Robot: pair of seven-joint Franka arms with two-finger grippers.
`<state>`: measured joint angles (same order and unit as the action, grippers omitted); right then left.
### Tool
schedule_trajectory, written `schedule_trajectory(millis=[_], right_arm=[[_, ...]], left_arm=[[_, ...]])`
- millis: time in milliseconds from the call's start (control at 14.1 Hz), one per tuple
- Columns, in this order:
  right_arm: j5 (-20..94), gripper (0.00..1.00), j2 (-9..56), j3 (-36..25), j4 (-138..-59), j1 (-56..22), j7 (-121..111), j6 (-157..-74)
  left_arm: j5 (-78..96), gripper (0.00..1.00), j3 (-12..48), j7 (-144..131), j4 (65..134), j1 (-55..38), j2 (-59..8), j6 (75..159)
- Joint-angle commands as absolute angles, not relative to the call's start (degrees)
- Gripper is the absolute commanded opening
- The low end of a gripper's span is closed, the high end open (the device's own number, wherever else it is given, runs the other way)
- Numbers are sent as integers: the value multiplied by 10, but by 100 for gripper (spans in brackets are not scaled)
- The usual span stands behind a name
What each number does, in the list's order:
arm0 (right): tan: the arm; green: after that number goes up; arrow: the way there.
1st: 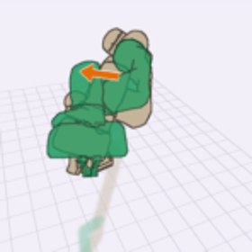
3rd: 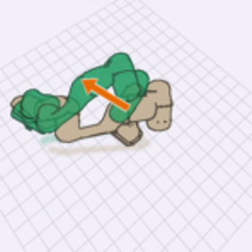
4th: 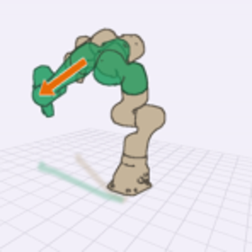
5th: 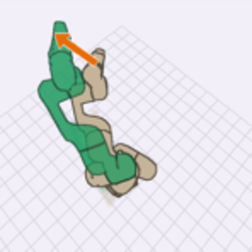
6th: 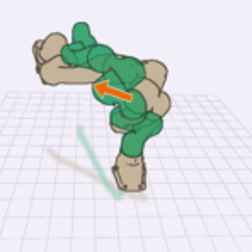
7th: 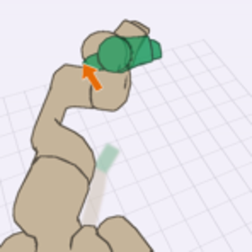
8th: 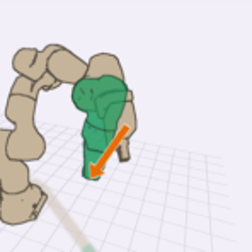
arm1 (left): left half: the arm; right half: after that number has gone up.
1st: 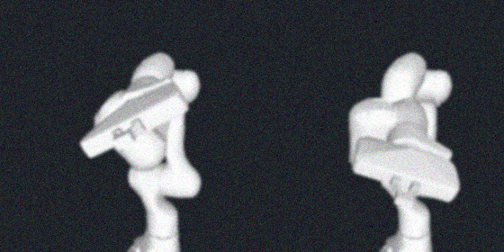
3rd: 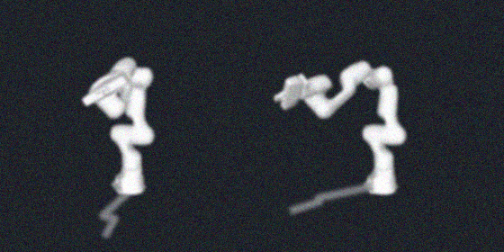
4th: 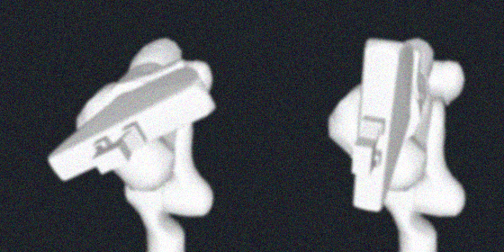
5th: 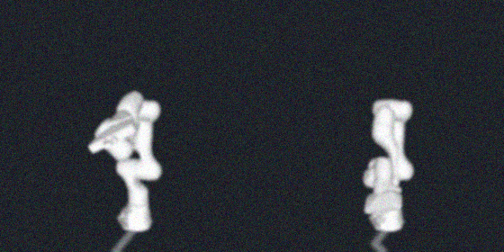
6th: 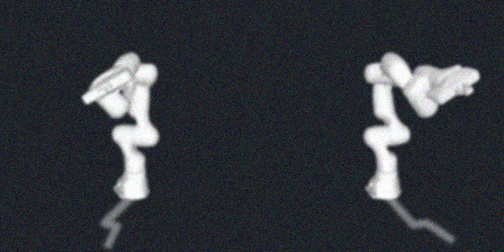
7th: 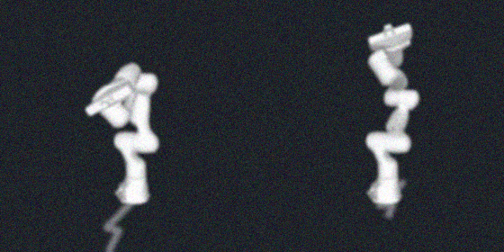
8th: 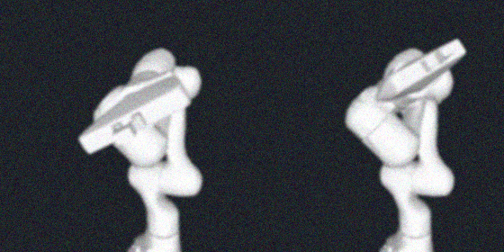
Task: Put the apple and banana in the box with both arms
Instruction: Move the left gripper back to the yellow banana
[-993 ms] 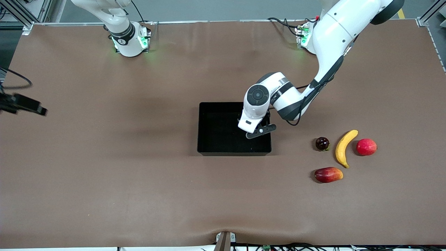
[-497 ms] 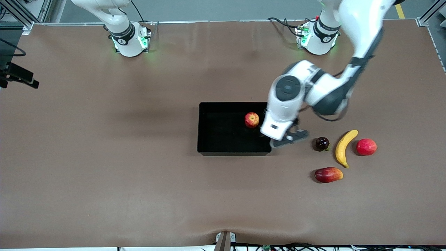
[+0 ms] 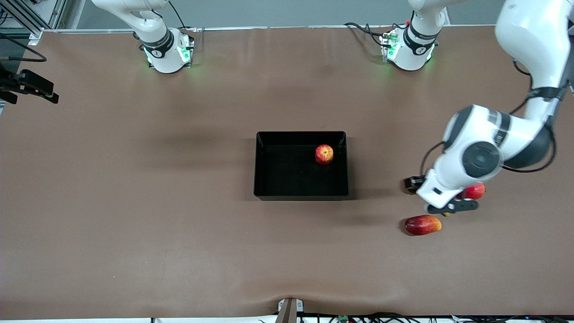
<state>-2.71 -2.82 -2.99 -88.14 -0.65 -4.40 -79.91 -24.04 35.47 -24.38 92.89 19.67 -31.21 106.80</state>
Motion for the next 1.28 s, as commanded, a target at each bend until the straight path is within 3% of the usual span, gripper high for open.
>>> schedule_trajectory(millis=[0, 355, 851, 993, 1064, 1206], right_arm=[[-44, 100, -40, -28, -887, -15, -43, -809], [-39, 100, -33, -31, -872, -11, -45, -810], [-31, 100, -31, -32, -875, -9, -44, -814], [-29, 100, -31, -32, -875, -9, -44, -815], [-29, 100, -31, -32, -875, -9, -44, -814], [-26, 100, -31, -32, -875, -9, -44, -815]], left_arm=[[-240, 100, 361, -174, 950, 232, -323, 1084], [-296, 100, 360, -132, 1034, 293, -342, 1210], [-363, 97, 358, -132, 1044, 312, -393, 1261], [-376, 87, 358, -132, 1043, 321, -409, 1277], [-381, 78, 358, -132, 1044, 321, -416, 1285], [-390, 40, 358, -133, 1044, 321, -422, 1288]])
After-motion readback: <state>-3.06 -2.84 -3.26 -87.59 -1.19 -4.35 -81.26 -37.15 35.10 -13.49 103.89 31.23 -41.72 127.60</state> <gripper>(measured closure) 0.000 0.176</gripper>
